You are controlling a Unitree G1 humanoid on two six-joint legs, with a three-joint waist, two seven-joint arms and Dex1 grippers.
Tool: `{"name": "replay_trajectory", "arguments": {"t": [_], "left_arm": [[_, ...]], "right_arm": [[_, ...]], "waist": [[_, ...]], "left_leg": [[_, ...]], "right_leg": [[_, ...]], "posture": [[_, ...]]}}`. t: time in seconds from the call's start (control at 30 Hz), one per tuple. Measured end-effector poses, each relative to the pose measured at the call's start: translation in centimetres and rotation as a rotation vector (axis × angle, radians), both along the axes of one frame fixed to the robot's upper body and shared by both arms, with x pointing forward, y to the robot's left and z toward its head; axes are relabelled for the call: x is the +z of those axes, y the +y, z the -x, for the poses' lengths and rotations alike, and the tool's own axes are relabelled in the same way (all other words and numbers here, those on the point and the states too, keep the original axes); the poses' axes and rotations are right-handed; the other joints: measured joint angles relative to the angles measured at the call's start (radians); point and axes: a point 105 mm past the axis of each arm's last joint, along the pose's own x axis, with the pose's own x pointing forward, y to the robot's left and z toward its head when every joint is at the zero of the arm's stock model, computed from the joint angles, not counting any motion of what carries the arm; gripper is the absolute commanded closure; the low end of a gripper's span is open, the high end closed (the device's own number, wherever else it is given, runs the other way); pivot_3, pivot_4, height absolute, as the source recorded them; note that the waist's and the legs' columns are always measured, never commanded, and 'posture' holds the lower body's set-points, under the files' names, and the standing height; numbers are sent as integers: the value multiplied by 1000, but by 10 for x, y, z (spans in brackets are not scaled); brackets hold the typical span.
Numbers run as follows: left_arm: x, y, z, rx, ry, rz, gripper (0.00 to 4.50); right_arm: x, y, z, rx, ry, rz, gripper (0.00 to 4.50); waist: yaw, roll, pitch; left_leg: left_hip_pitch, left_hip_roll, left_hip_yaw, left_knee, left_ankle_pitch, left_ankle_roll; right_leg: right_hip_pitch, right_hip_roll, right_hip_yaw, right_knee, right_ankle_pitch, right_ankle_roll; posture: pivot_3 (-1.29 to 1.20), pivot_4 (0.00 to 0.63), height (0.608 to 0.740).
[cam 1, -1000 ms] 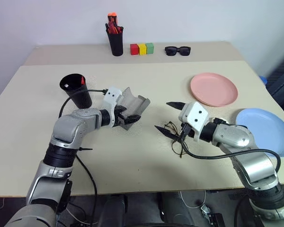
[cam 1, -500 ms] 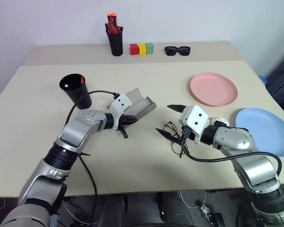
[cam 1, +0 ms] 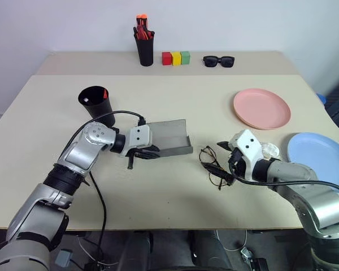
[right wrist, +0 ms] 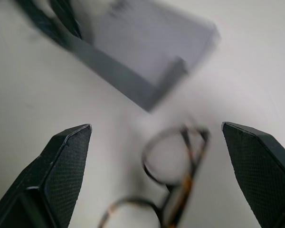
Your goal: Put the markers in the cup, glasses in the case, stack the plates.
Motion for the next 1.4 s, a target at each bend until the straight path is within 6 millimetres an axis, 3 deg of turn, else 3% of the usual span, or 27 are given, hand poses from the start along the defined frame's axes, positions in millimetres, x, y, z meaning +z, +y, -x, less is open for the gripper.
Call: {"name": "replay_trajectory", "arguments": {"t": [0.03,0.23,0.5,0.63,0.8,0.83,1.13,1.23,1.4], "left_arm": [[0,-1,-2,-2,-13,1,1725],[17,7,-10,43,-62,31,1725],[13,43,11,120,-49,11,1725],[8,47,29,141,-12,49,1679],[21,47,36,187,-37,101,1679],[23,48,36,197,-44,106,1679],[26,65,39,334,-32,164,1679],[19,80,43,407,-13,179,1679],[15,105,46,549,25,307,1679]], "right_arm": [[-1,-2,0,-23,17,-16,0],[-11,-11,3,-89,124,-23,0],[-14,-13,1,-127,158,-19,0],[-19,-16,-3,-150,190,-20,1338],[-23,-15,-2,-149,216,-9,4006],[-23,-15,-2,-150,216,-8,4374],[-16,-16,-3,-107,163,77,4451],[9,-8,-7,-21,25,145,4451],[69,43,-22,189,-271,155,4451]], "waist": [[0,0,0],[-8,0,0],[-6,1,0],[-2,1,0],[-3,1,0],[-3,1,1],[-6,2,1],[-12,4,2],[-31,4,3]], "left_leg": [[0,0,0,0,0,0],[0,1,0,1,0,0],[0,1,0,1,0,1],[0,1,0,1,0,1],[0,1,0,3,0,1],[0,1,0,3,0,1],[0,1,0,2,0,1],[1,2,1,2,0,1],[1,3,1,2,0,1]], "right_leg": [[0,0,0,0,0,0],[0,1,0,1,2,3],[0,1,0,1,1,2],[0,1,0,1,0,0],[0,1,0,1,0,0],[0,1,0,1,0,-1],[0,1,0,1,0,-1],[0,1,0,1,0,-1],[0,2,0,1,1,-2]], "posture": [[0,150,740],[0,150,740],[0,150,740],[0,150,740],[0,150,740],[0,150,740],[0,150,740],[0,150,740],[0,150,740]]}}
